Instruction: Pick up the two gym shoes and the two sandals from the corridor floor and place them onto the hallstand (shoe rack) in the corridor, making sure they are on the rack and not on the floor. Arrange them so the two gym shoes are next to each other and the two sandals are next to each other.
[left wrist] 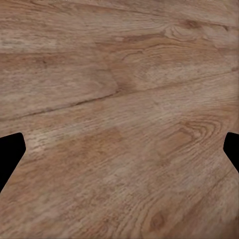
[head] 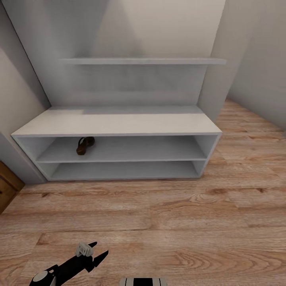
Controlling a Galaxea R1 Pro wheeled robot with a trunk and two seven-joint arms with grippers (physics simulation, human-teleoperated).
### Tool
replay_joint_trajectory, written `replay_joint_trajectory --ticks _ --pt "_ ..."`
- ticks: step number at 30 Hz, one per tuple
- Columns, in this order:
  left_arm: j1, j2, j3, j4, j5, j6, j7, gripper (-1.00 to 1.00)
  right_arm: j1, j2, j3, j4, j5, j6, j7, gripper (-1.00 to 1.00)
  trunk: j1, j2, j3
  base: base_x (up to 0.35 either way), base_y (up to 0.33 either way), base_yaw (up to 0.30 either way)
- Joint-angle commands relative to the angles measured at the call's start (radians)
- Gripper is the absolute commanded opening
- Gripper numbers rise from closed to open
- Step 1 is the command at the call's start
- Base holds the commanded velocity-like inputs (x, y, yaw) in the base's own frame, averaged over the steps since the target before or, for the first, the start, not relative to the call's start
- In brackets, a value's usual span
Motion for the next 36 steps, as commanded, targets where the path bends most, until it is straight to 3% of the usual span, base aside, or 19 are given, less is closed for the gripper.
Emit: replay_joint_trajectory --ticks 1,4,7,8,9,10,12,13,15,16,18,19,21,23,25,28,30,35,36 --pt "-0.001 0.0 0.004 0.004 -0.013 -0.012 -0.01 1.0 -0.001 0.007 -0.004 0.018 0.004 -0.002 0.009 -1.0 0.0 0.0 -0.001 0.0 0.0 0.0" --pt "0.0 0.002 0.004 0.005 -0.016 -0.012 -0.013 1.0 -0.001 0.026 0.035 0.057 0.006 -0.002 0.012 -1.0 0.0 0.0 -0.001 0.0 0.0 0.0" --pt "0.001 0.004 0.004 0.006 -0.019 -0.013 -0.016 1.0 -0.001 0.057 0.171 0.093 0.011 -0.002 0.01 -1.0 0.0 0.0 -0.001 0.0 0.0 0.0" --pt "0.003 0.006 0.004 0.006 -0.019 -0.014 -0.018 1.0 -0.001 0.07 0.27 0.102 0.013 -0.002 0.007 -1.0 0.0 0.0 -0.001 0.0 0.0 0.0" --pt "0.007 0.007 0.004 0.005 -0.018 -0.014 -0.019 1.0 -0.001 0.075 0.324 0.106 0.013 -0.002 0.006 -1.0 0.0 0.0 -0.001 0.0 0.0 0.0" --pt "0.016 0.01 0.004 0.004 -0.017 -0.014 -0.022 1.0 -0.001 0.083 0.434 0.11 0.014 -0.002 0.004 -1.0 0.0 0.0 -0.001 0.0 0.0 0.0" --pt "0.027 0.014 0.004 0.003 -0.015 -0.015 -0.024 1.0 -0.002 0.091 0.538 0.113 0.013 -0.001 0.003 -1.0 0.0 0.0 -0.001 0.0 0.0 0.0" --pt "0.037 0.018 0.004 0.002 -0.014 -0.018 -0.026 1.0 -0.002 0.101 0.631 0.114 0.012 -0.001 0.002 -1.0 0.0 0.0 -0.001 0.0 0.0 0.0" --pt "0.046 0.021 0.004 0.002 -0.013 -0.028 -0.027 1.0 -0.003 0.114 0.708 0.114 0.011 0.002 0.001 -1.0 0.0 0.0 -0.001 0.0 0.0 0.0" --pt "0.056 0.023 0.004 0.003 -0.012 -0.045 -0.028 1.0 -0.007 0.131 0.769 0.114 0.01 0.007 -0.002 -1.0 0.0 0.0 -0.001 0.0 0.0 0.0" --pt "0.066 0.024 0.004 0.006 -0.012 -0.067 -0.029 1.0 -0.017 0.15 0.815 0.113 0.01 0.019 -0.006 -1.0 0.0 0.0 -0.001 0.0 0.0 0.0" --pt "0.076 0.025 0.003 0.009 -0.013 -0.088 -0.029 1.0 -0.039 0.173 0.851 0.108 0.011 0.044 -0.01 -1.0 0.0 0.0 -0.001 0.0 0.0 0.0" --pt "0.085 0.026 0.003 0.011 -0.014 -0.105 -0.03 1.0 -0.07 0.2 0.881 0.099 0.013 0.087 -0.015 -1.0 0.0 0.0 -0.001 0.0 0.0 0.0" --pt "0.098 0.026 0.003 0.012 -0.014 -0.121 -0.03 1.0 -0.13 0.242 0.918 0.09 0.017 0.184 -0.03 -1.0 0.0 0.0 -0.001 0.0 0.0 0.0" --pt "0.107 0.026 0.003 0.01 -0.013 -0.127 -0.031 1.0 -0.172 0.267 0.941 0.088 0.018 0.259 -0.047 -1.0 0.0 0.0 -0.001 0.0 0.0 0.0" --pt "0.123 0.028 0.004 0.005 -0.012 -0.135 -0.052 1.0 -0.264 0.328 1.001 0.086 0.018 0.427 -0.126 -1.0 0.0 0.0 -0.001 0.0 0.0 0.0" --pt "0.129 0.029 0.004 0.004 -0.011 -0.137 -0.082 1.0 -0.305 0.365 1.04 0.085 0.017 0.495 -0.194 -1.0 0.0 0.0 -0.001 0.0 0.0 0.0" --pt "0.133 0.029 0.006 0.002 -0.009 -0.139 -0.146 1.0 -0.391 0.43 1.108 0.086 0.014 0.56 -0.334 -1.0 0.0 0.0 -0.001 0.0 0.0 0.0" --pt "0.133 0.03 0.006 0.001 -0.009 -0.139 -0.15 1.0 -0.403 0.43 1.115 0.086 0.014 0.563 -0.346 -1.0 0.0 0.0 -0.001 0.0 0.0 0.0"
